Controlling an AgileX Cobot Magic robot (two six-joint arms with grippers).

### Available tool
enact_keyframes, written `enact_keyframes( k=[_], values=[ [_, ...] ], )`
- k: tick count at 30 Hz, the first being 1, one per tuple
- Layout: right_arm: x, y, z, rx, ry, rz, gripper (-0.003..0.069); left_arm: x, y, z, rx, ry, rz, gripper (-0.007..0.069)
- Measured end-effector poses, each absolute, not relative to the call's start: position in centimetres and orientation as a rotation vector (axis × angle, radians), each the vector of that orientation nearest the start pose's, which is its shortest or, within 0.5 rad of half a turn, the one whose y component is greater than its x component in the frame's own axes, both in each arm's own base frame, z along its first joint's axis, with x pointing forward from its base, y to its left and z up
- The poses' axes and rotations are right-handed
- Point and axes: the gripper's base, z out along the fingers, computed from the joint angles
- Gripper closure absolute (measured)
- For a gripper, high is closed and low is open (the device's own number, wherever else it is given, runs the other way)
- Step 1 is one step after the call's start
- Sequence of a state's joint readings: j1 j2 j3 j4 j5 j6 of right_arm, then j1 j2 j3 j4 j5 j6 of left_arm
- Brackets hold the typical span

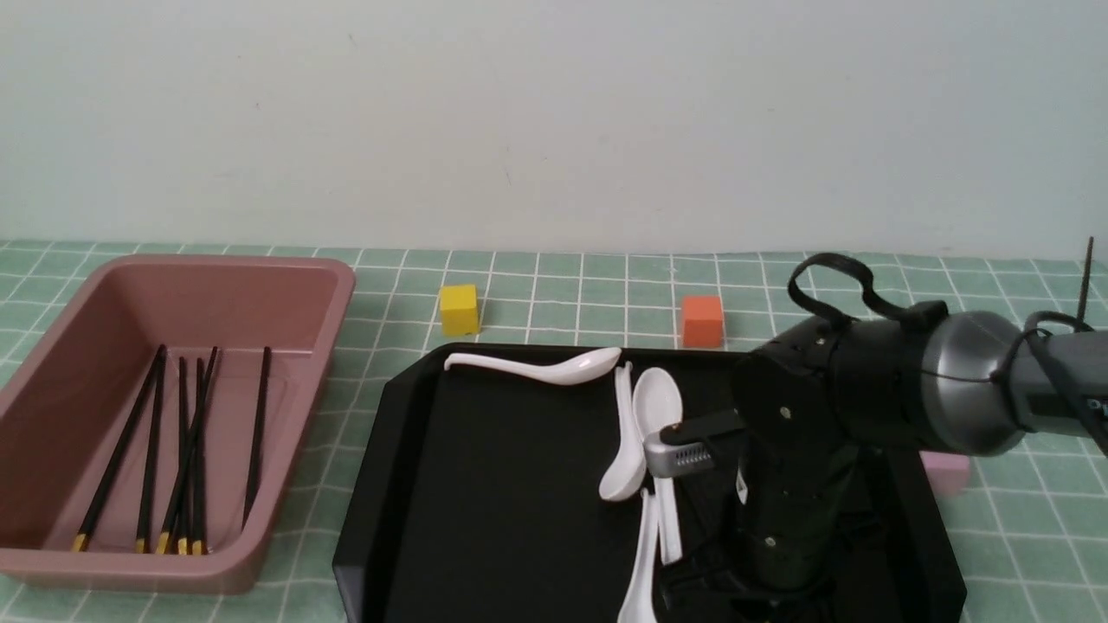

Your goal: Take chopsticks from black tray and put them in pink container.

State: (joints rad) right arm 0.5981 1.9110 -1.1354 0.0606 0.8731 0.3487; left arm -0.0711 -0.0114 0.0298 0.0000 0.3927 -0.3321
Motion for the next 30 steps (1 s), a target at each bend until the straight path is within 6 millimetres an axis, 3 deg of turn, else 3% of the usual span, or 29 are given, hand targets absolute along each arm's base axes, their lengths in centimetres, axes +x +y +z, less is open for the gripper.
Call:
enact_keyframes(
  k=[6, 11, 14, 19, 20, 22, 26, 29, 30],
  values=[
    [27.2, 19.4, 15.5, -0.355, 3.132, 0.128, 0.0515, 5.2, -0.4, 16.9, -0.248, 1.888, -0.274, 0.048],
    [25.8, 18.5, 19.6, -0.377, 3.131, 0.133, 0.0515, 5.2, -0.4, 16.9, -0.248, 1.888, -0.274, 0.0477],
    [25.2, 17.9, 24.9, -0.364, 3.048, 0.159, 0.0515, 5.2, -0.4, 16.9, -0.248, 1.888, -0.274, 0.0476],
    [26.3, 19.9, 30.9, -0.338, 2.845, 0.395, 0.0515, 5.2, -0.4, 16.9, -0.248, 1.888, -0.274, 0.0473],
    [26.5, 20.3, 31.3, -0.347, 2.828, 0.42, 0.0515, 5.2, -0.4, 16.9, -0.248, 1.888, -0.274, 0.0473],
    [27.1, 23.1, 33.1, -0.418, 2.707, 0.561, 0.0515, 5.2, -0.4, 16.9, -0.248, 1.888, -0.274, 0.0473],
    [28.2, 30.1, 33.5, -0.55, 2.543, 0.793, 0.0515, 5.2, -0.4, 16.9, -0.248, 1.888, -0.274, 0.0473],
    [28.8, 35.6, 31.7, -0.603, 2.442, 0.922, 0.0515, 5.2, -0.4, 16.9, -0.248, 1.888, -0.274, 0.0472],
    [29.2, 37.9, 30.2, -0.601, 2.418, 0.963, 0.0515, 5.2, -0.4, 16.9, -0.248, 1.888, -0.274, 0.047]
  ],
)
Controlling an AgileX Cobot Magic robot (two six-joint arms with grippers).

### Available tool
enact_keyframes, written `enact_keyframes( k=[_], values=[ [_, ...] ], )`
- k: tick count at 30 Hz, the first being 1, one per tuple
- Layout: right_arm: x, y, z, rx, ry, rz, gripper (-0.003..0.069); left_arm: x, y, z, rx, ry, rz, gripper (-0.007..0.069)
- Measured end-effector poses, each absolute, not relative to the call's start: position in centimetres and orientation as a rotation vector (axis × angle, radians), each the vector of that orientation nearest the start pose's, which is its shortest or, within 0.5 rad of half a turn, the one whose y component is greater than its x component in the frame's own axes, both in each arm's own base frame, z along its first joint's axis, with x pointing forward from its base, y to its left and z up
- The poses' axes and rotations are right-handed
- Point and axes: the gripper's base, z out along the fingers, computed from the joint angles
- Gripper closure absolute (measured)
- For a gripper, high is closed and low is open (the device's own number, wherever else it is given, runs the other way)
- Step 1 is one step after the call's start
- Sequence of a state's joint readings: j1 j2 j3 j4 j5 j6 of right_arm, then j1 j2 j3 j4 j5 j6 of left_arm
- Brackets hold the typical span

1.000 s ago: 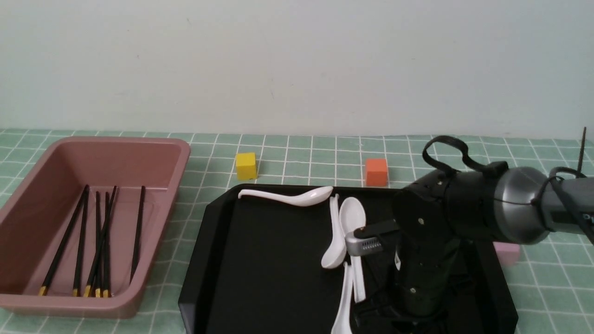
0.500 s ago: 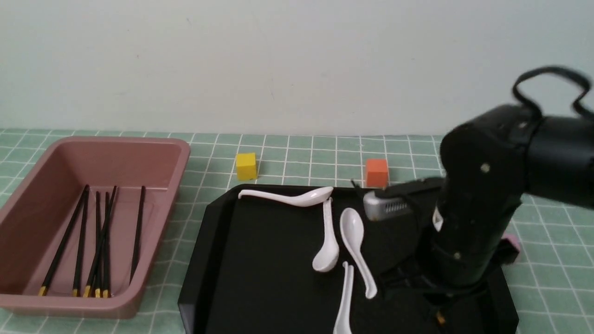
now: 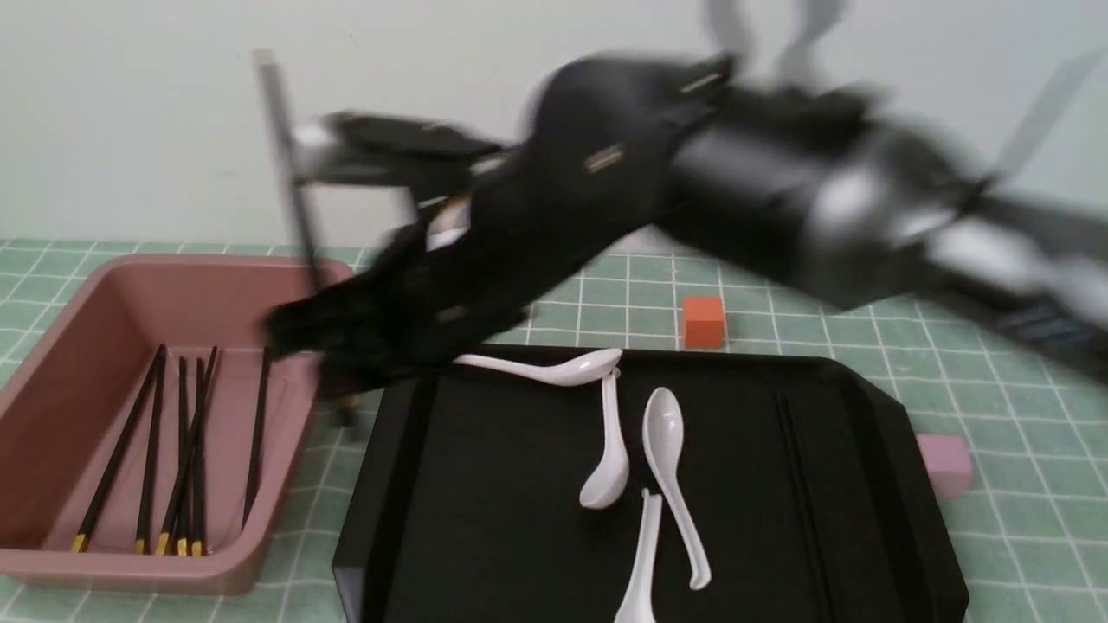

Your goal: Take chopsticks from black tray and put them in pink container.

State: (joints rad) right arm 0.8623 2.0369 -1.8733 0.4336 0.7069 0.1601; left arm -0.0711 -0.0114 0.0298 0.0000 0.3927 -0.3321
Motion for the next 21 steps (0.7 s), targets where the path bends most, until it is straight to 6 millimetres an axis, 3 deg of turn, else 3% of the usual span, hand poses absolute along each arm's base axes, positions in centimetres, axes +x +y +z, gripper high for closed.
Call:
enact_keyframes(
  k=[5, 8, 12, 17, 21],
  values=[
    [30.1, 43.7, 26.3, -0.567, 2.278, 1.049, 0.051, 5.2, -0.4, 16.9, -0.248, 1.888, -0.274, 0.0469],
    [30.8, 45.3, 23.8, -0.531, 2.247, 1.058, 0.0475, 5.2, -0.4, 16.9, -0.248, 1.888, -0.274, 0.0464],
    [31.1, 45.7, 21.9, -0.52, 2.265, 1.043, 0.0395, 5.2, -0.4, 16.9, -0.248, 1.888, -0.274, 0.0459],
    [31.0, 44.6, 22.7, -0.613, 2.337, 0.986, 0.0335, 5.2, -0.4, 16.9, -0.248, 1.888, -0.274, 0.0459],
    [30.3, 41.5, 26.9, -0.786, 2.41, 0.893, 0.0381, 5.2, -0.4, 16.9, -0.248, 1.888, -0.274, 0.0459]
  ],
)
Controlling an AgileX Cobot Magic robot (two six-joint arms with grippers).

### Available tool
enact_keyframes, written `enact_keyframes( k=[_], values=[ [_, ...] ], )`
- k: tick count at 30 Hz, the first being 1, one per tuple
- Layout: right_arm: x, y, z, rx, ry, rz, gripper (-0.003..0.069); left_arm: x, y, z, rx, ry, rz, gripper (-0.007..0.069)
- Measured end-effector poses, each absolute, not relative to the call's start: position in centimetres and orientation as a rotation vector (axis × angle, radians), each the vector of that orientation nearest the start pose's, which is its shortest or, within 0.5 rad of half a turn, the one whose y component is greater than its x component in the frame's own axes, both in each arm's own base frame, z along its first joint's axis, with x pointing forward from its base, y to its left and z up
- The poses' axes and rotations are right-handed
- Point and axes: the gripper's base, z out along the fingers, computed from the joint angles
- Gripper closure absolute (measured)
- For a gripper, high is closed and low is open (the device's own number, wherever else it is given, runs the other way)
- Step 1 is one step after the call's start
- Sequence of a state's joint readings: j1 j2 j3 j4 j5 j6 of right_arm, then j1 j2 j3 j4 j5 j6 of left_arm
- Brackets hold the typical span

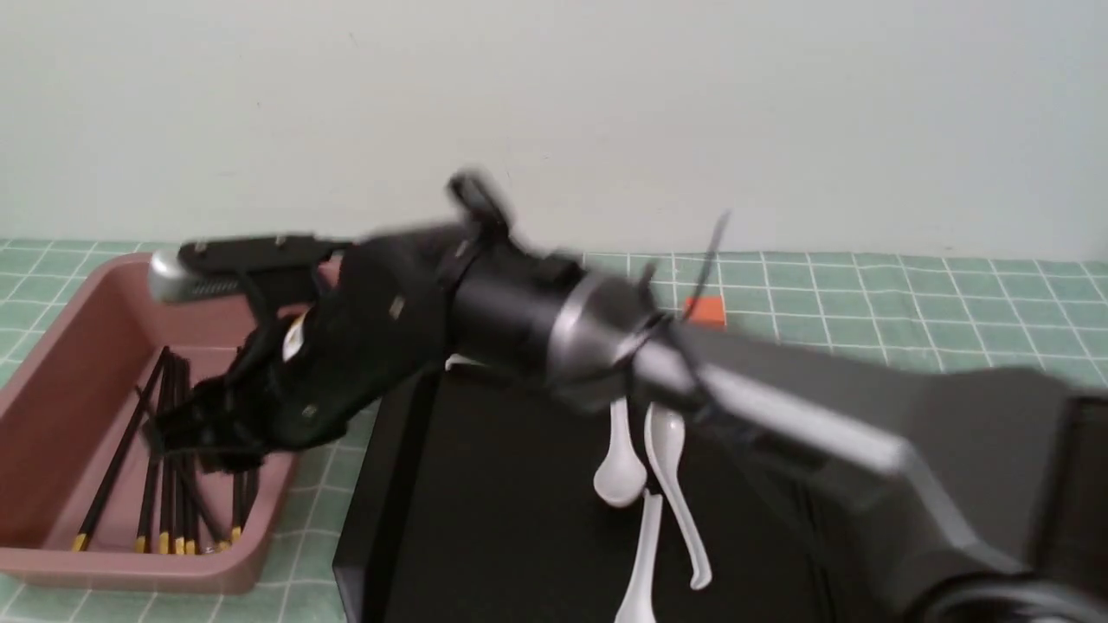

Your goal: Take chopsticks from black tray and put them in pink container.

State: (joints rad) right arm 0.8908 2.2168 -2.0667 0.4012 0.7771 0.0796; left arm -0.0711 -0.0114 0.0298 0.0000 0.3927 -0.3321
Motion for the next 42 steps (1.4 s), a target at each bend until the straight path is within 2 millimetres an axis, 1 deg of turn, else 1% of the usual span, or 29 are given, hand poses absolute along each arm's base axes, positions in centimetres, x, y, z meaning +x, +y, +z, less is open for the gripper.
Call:
enact_keyframes(
  k=[3, 4, 5, 7, 9, 12, 14, 15, 16, 17, 18, 19, 20, 21, 23, 26, 29, 32, 34, 36, 39, 42],
  values=[
    [29.8, 37.2, 32.4, -0.9, 2.421, 0.79, 0.0485, 5.2, -0.4, 16.9, -0.248, 1.888, -0.274, 0.0459],
    [29.6, 35.6, 33.8, -0.926, 2.437, 0.748, 0.0529, 5.2, -0.4, 16.9, -0.248, 1.888, -0.274, 0.0459],
    [29.3, 33.4, 36.0, -0.947, 2.443, 0.679, 0.0581, 5.2, -0.4, 16.9, -0.248, 1.888, -0.274, 0.0459],
    [28.7, 30.2, 39.2, -0.927, 2.42, 0.597, 0.0655, 5.2, -0.4, 16.9, -0.249, 1.888, -0.274, 0.0457],
    [27.9, 27.1, 41.3, -0.855, 2.415, 0.536, 0.0671, 5.2, -0.4, 16.9, -0.248, 1.887, -0.274, 0.0457],
    [26.6, 23.8, 42.1, -0.769, 2.448, 0.473, 0.0672, 5.2, -0.4, 16.9, -0.248, 1.887, -0.274, 0.0457],
    [25.6, 21.6, 40.7, -0.705, 2.53, 0.409, 0.0672, 5.2, -0.4, 16.9, -0.248, 1.887, -0.274, 0.0456],
    [25.3, 20.5, 39.1, -0.664, 2.601, 0.358, 0.0672, 5.2, -0.4, 16.9, -0.248, 1.887, -0.274, 0.0455],
    [25.3, 20.3, 38.8, -0.656, 2.613, 0.348, 0.0672, 5.2, -0.4, 16.9, -0.248, 1.887, -0.274, 0.0455],
    [24.8, 18.9, 36.8, -0.598, 2.696, 0.284, 0.0672, 5.2, -0.4, 16.9, -0.248, 1.887, -0.274, 0.0454],
    [24.6, 18.3, 35.9, -0.571, 2.734, 0.255, 0.0671, 5.2, -0.4, 16.9, -0.248, 1.887, -0.274, 0.0452],
    [24.2, 16.8, 33.3, -0.503, 2.825, 0.177, 0.067, 5.2, -0.4, 16.9, -0.248, 1.887, -0.274, 0.0449],
    [24.1, 16.2, 32.4, -0.458, 2.85, 0.168, 0.0669, 5.2, -0.4, 16.9, -0.248, 1.887, -0.274, 0.0448],
    [23.8, 15.2, 30.1, -0.401, 2.896, 0.127, 0.0668, 5.2, -0.4, 16.9, -0.248, 1.887, -0.274, 0.0447],
    [23.4, 14.5, 28.5, -0.37, 2.921, 0.108, 0.0667, 5.2, -0.4, 16.9, -0.249, 1.887, -0.273, 0.0446],
    [22.0, 13.5, 26.3, -0.36, 2.938, 0.099, 0.0668, 5.2, -0.4, 16.9, -0.249, 1.887, -0.273, 0.0442],
    [20.7, 12.7, 25.8, -0.357, 2.91, 0.119, 0.0668, 5.2, -0.4, 16.9, -0.249, 1.887, -0.273, 0.044],
    [17.7, 10.9, 26.1, -0.345, 2.81, 0.181, 0.0668, 5.2, -0.4, 16.9, -0.249, 1.887, -0.273, 0.0438],
    [15.5, 9.5, 26.2, -0.331, 2.693, 0.248, 0.0668, 5.2, -0.4, 16.9, -0.249, 1.887, -0.273, 0.0436],
    [13.7, 8.4, 26.0, -0.321, 2.58, 0.303, 0.0668, 5.2, -0.4, 16.9, -0.249, 1.887, -0.273, 0.0435],
    [11.9, 7.2, 25.3, -0.33, 2.323, 0.384, 0.0666, 5.2, -0.4, 16.9, -0.249, 1.887, -0.273, 0.0435],
    [10.8, 6.5, 24.7, -0.335, 2.107, 0.443, 0.0664, 5.2, -0.4, 16.9, -0.249, 1.887, -0.273, 0.0431]
  ],
)
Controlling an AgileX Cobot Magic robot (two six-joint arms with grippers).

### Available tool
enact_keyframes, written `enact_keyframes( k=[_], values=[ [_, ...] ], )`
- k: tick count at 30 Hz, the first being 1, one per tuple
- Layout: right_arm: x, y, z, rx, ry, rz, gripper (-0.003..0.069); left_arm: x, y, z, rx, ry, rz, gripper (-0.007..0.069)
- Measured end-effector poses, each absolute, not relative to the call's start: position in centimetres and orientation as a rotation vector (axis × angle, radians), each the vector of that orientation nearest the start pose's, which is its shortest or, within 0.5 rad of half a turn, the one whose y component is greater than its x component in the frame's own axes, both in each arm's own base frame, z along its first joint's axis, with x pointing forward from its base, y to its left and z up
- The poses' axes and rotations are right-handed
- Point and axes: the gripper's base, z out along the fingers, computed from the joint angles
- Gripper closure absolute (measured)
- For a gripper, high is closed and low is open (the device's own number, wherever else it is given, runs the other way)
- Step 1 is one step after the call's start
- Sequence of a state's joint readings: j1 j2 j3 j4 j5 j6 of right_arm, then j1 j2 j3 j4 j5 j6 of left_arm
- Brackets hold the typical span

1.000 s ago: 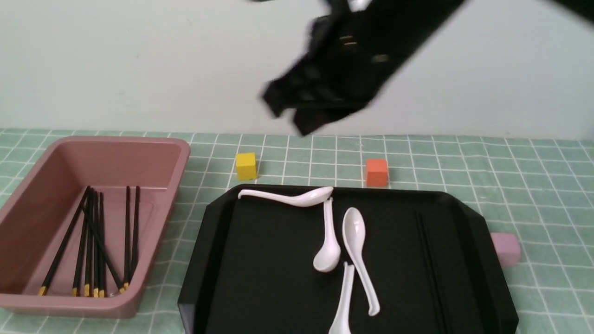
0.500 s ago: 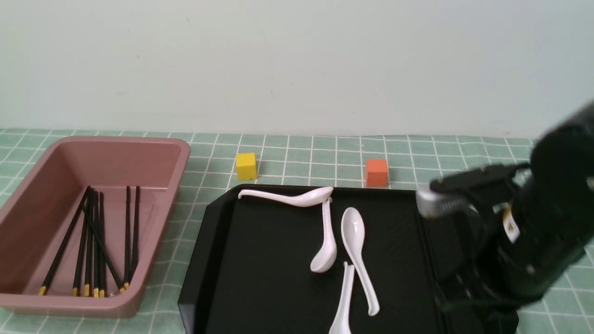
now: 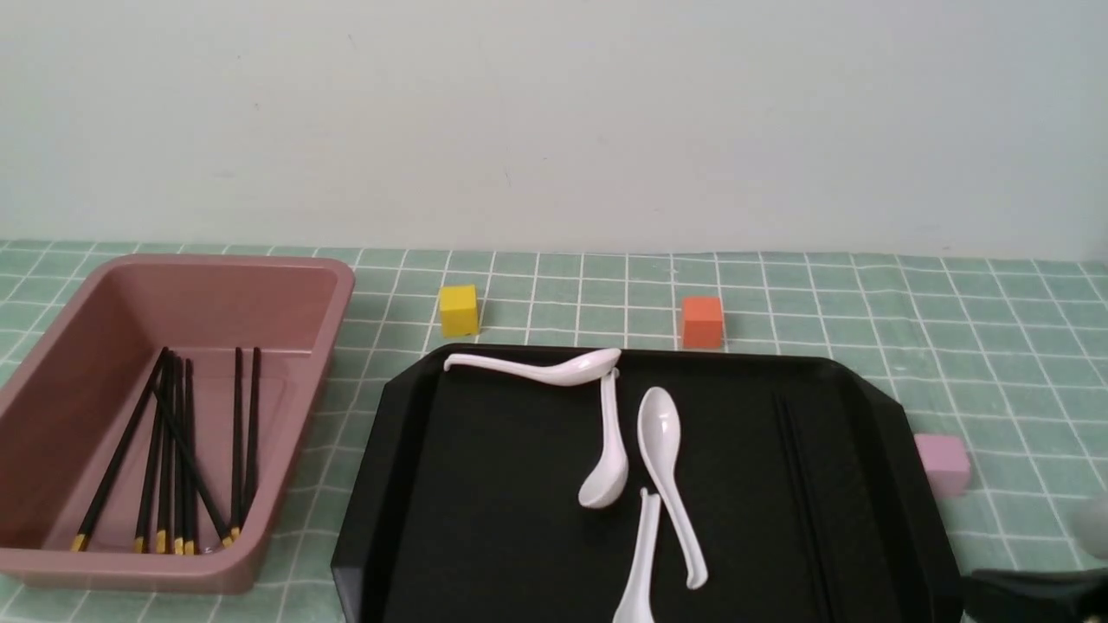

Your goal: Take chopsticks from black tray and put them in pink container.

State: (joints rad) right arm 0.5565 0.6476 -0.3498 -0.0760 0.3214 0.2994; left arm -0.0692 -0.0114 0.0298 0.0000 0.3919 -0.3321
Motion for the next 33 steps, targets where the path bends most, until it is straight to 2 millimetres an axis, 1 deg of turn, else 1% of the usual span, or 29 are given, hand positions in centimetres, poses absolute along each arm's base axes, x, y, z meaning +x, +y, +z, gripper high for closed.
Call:
enact_keyframes(
  k=[3, 6, 13, 25, 28, 33],
  values=[
    [10.2, 6.2, 24.3, -0.329, 1.949, 0.494, 0.0662, 5.2, -0.4, 16.9, -0.249, 1.887, -0.273, 0.0427],
    [9.8, 6.0, 23.9, -0.326, 1.885, 0.515, 0.0661, 5.2, -0.4, 16.9, -0.249, 1.887, -0.273, 0.0425],
    [9.4, 5.8, 22.5, -0.333, 1.918, 0.506, 0.0659, 5.2, -0.4, 16.9, -0.249, 1.887, -0.273, 0.0417],
    [9.1, 5.6, 22.2, -0.338, 1.925, 0.497, 0.0654, 5.2, -0.4, 16.9, -0.249, 1.887, -0.273, 0.0405],
    [8.6, 5.0, 22.3, -0.335, 1.872, 0.477, 0.0652, 5.2, -0.4, 16.9, -0.249, 1.887, -0.273, 0.0402],
    [7.3, 2.7, 21.9, -0.216, 1.794, 0.331, 0.0648, 5.2, -0.4, 16.9, -0.249, 1.887, -0.273, 0.0396]
  ],
)
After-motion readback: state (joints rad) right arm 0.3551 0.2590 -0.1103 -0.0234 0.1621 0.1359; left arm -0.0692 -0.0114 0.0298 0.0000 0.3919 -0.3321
